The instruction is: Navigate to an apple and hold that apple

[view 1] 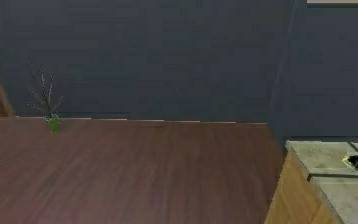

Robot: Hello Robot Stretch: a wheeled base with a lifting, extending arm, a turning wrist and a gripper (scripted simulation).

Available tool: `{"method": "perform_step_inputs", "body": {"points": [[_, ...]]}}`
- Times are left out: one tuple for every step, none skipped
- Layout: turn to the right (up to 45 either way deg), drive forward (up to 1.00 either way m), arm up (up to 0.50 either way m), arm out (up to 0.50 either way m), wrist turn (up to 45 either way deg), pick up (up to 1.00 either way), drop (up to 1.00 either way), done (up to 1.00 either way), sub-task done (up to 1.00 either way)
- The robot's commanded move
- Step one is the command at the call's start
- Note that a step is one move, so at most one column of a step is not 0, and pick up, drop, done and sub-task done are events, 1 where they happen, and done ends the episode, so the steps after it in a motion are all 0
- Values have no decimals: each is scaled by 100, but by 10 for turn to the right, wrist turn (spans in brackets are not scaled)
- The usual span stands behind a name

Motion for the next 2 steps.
{"method": "perform_step_inputs", "body": {"points": [[390,0,0,0,0,0,0,0,0],[0,30,0,0,0,0,0,0,0]]}}
